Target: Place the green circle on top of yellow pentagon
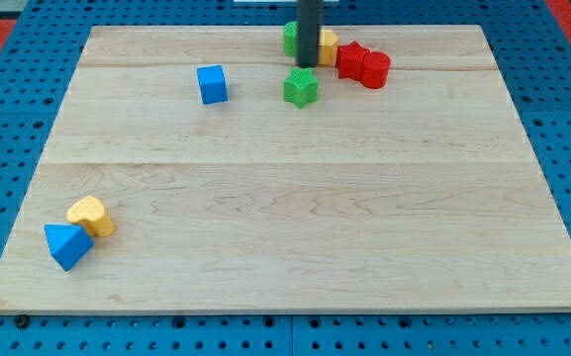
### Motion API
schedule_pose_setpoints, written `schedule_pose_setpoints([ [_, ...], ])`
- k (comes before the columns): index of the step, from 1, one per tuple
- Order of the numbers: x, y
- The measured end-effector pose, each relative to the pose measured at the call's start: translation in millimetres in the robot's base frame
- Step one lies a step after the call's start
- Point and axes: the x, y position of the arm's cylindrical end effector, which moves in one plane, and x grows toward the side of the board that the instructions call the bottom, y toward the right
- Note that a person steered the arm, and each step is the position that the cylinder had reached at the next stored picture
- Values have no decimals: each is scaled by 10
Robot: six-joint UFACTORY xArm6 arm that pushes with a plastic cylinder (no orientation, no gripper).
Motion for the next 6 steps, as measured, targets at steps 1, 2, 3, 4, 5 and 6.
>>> schedule_pose_setpoints([
  [1, -233, -587],
  [2, -625, -656],
  [3, -726, -513],
  [4, -567, -317],
  [5, -437, 61],
  [6, -433, 346],
])
